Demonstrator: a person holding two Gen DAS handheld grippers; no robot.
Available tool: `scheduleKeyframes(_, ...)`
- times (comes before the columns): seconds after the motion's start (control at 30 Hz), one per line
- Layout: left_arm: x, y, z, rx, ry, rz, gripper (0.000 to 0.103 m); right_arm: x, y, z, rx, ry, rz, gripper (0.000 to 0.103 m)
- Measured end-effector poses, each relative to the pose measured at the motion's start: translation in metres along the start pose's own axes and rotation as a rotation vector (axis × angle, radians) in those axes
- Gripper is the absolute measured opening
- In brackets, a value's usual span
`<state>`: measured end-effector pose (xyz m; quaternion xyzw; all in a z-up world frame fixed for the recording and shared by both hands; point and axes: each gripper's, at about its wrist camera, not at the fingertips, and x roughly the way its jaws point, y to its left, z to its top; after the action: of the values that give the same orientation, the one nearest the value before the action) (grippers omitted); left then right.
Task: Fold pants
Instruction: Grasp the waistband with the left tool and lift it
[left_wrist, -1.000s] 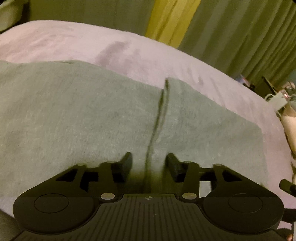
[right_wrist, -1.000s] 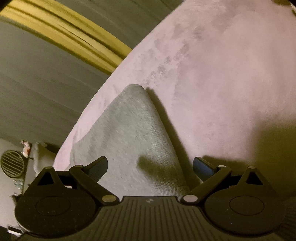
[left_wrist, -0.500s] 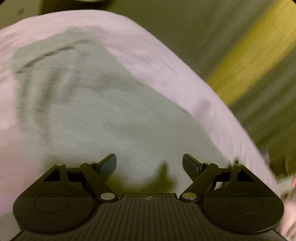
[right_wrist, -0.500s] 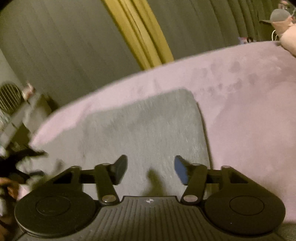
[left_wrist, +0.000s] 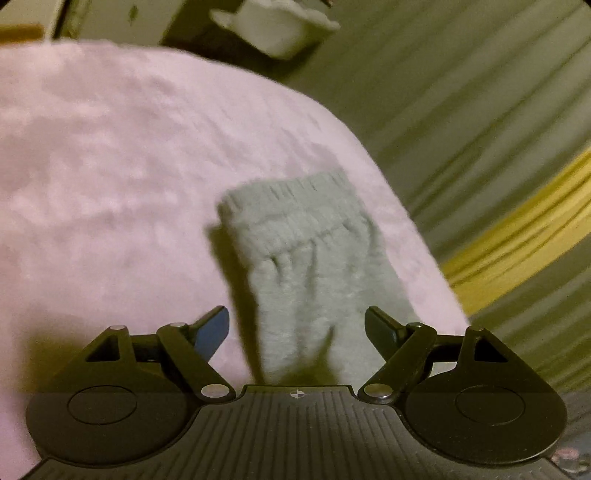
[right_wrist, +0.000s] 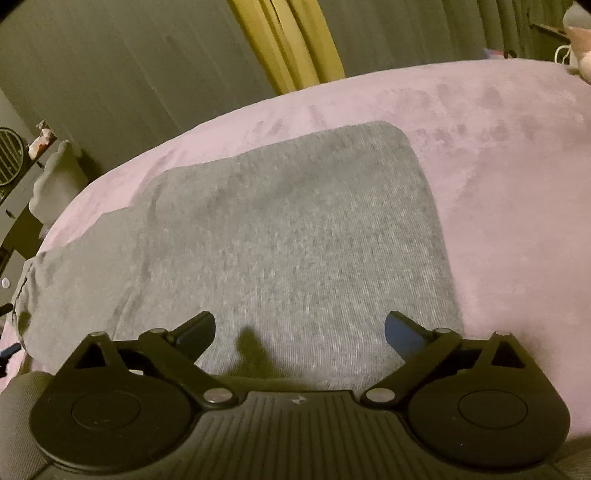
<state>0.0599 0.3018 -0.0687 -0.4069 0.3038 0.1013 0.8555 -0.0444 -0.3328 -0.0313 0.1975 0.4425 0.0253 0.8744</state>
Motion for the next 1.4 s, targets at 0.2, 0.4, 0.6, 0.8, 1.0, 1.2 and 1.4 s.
scheduleKeyframes(0.2,0.032,0.006,0.005,-0.046,0.059,-0.061,0.085,-0.005,-0.007,-0.002,0.041,-0.007,0.015,0.099)
scheduleKeyframes(0.4,0.032,0.015,0.007,-0.106,0.023,-0.06,0.086,-0.001,0.0,-0.003,-0.009,-0.001,-0.021,0.099)
scheduleKeyframes(0.6,0.037,0.01,0.01,-0.068,-0.033,-0.11,0.084,-0.001,-0.001,-0.003,0.002,-0.006,-0.021,0.099)
scheduleKeyframes(0.8,0.05,0.004,0.008,0.028,-0.051,-0.139,0.085,0.0,-0.001,-0.002,0.007,-0.009,-0.021,0.099)
scheduleKeyframes(1.0,0.062,0.002,0.017,-0.017,-0.06,-0.126,0.085,0.0,0.0,-0.002,-0.005,-0.008,-0.028,0.099)
scheduleKeyframes(1.2,0.061,-0.006,0.016,0.052,-0.069,-0.07,0.036,0.001,0.001,-0.002,-0.009,-0.008,-0.036,0.099)
scheduleKeyframes(1.4,0.038,-0.04,0.016,0.161,-0.103,-0.057,0.028,0.001,0.0,-0.001,0.003,-0.01,-0.035,0.099)
